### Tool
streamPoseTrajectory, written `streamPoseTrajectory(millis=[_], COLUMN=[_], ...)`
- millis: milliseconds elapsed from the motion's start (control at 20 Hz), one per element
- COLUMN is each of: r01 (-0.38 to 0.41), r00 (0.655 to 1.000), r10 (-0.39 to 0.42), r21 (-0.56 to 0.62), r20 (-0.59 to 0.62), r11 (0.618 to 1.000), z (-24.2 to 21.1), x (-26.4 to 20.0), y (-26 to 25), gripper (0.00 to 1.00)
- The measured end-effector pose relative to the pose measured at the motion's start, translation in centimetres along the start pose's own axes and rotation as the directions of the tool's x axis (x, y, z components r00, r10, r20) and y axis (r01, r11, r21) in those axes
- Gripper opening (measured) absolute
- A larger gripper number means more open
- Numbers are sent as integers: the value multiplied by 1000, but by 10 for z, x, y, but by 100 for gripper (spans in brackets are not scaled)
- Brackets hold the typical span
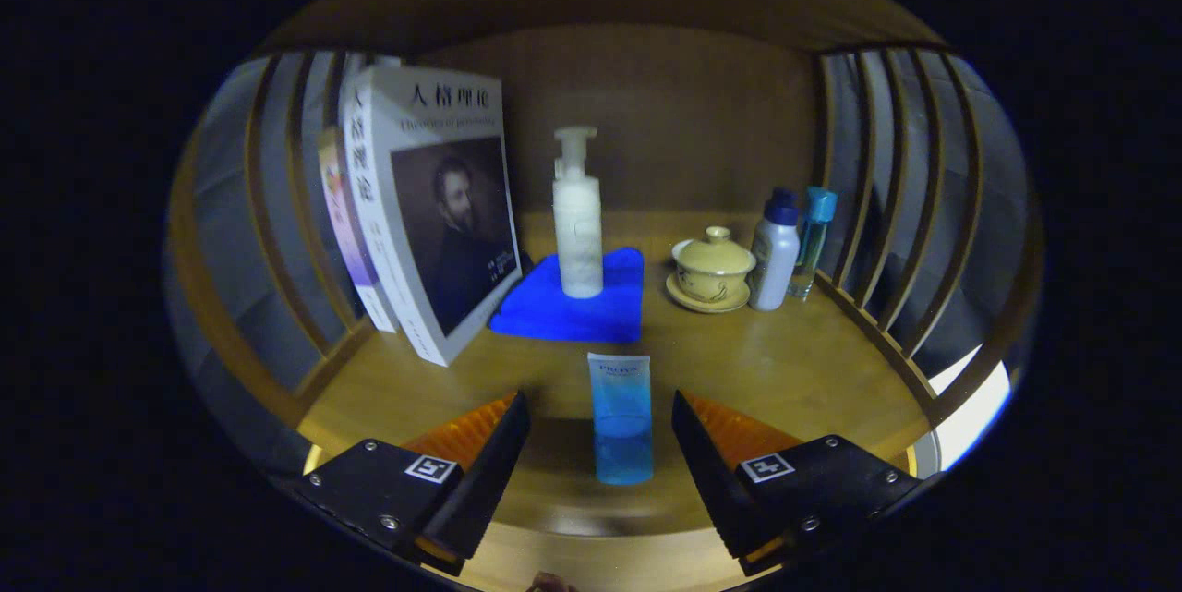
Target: Pull open the drawer, take out the items inside it, and place them on the countertop above the cabinet.
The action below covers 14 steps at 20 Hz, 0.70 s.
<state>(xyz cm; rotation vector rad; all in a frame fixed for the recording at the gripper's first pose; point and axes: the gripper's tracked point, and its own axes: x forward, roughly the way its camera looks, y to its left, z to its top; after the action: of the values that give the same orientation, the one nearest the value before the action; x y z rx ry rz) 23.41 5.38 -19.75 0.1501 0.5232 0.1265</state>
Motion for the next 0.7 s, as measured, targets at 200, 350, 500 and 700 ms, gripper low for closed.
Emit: streamPoseTrajectory(millis=[200, 350, 500, 700], r01=[1, 7, -24, -109], r00=[986, 971, 956, 921], r10=[-8, -12, 23, 103], r21=[45, 25, 2, -6], r20=[165, 240, 291, 377], r11=[999, 1000, 1000, 994], z=[21, 20, 11, -9], x=[-65, -114, -154, -203], y=[0, 4, 26, 54], gripper=[95, 95, 95, 95])
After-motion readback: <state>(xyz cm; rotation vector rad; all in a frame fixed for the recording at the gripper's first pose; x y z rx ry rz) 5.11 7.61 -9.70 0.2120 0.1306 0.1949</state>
